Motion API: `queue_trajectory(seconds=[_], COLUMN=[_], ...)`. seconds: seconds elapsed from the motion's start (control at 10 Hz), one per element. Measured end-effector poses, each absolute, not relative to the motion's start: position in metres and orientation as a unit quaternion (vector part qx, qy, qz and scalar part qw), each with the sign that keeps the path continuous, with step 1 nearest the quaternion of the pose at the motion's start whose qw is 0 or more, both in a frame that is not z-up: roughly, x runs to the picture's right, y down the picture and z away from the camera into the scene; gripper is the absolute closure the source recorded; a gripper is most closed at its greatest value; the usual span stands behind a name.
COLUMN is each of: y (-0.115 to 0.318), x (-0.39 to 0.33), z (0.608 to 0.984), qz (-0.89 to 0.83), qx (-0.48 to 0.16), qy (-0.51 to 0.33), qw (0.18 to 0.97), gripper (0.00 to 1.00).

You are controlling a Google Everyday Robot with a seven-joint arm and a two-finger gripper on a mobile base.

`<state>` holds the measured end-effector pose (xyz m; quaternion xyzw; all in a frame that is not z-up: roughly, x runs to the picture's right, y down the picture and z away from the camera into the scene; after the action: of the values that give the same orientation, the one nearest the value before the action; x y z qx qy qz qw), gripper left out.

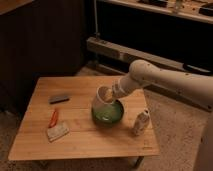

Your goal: Place the ceramic cup in the ceramic bowl

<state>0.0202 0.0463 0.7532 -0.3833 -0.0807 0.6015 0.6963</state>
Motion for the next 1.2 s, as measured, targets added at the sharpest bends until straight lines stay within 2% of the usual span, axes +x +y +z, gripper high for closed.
queue_trajectory(seconds=[0.4, 0.7, 1.1, 1.2], y=[0.055, 0.057, 0.058, 0.061], x=[0.002, 0.009, 0.007, 0.007], z=[0.748, 0.754, 0.755, 0.754], qz=[0.597, 0.600, 0.599, 0.600], qx=[-0.386, -0.385, -0.384, -0.385], qy=[-0.079, -0.077, -0.077, -0.076], qw=[0.699, 0.697, 0.698, 0.697], gripper=[0.79, 0.59, 0.57, 0.52])
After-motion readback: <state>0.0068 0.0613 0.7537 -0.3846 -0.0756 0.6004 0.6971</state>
